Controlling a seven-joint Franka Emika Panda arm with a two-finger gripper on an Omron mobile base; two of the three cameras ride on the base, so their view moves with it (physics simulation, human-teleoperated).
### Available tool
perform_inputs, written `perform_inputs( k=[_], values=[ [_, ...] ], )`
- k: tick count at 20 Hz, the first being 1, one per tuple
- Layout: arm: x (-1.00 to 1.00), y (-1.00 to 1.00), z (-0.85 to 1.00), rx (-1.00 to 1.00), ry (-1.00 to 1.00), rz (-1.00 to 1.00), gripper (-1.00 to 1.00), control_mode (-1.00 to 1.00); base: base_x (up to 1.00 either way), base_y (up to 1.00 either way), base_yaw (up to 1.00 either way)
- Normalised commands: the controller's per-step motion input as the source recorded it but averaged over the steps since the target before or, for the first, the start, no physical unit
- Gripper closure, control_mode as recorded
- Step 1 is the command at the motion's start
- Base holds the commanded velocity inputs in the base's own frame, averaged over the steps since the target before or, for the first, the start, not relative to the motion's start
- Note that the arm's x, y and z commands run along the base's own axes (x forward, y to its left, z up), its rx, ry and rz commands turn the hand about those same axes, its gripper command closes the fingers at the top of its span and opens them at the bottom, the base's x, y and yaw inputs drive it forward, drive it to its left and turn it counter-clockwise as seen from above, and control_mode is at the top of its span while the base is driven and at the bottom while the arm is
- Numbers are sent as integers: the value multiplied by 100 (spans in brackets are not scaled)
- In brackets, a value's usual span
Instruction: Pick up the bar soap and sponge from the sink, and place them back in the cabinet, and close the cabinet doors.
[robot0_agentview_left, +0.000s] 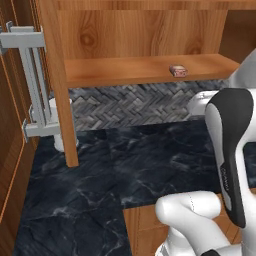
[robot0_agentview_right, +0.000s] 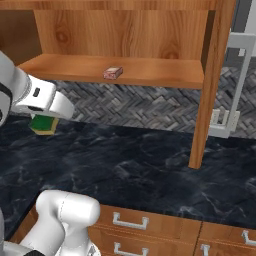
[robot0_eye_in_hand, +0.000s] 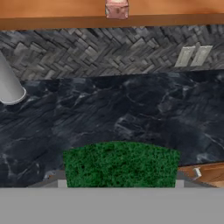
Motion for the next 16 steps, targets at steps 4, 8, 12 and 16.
perform_inputs(
  k=[4, 8, 12, 16],
  values=[
    [16, 25, 36, 0, -16, 0, 100, -100, 0, 0, 0],
    [17, 12, 24, 0, -14, 5, 100, -100, 0, 0, 0],
    [11, 0, 14, 0, -18, 6, 100, -100, 0, 0, 0],
    [30, 1, 12, 0, -16, 4, 100, -100, 0, 0, 0]
  ],
)
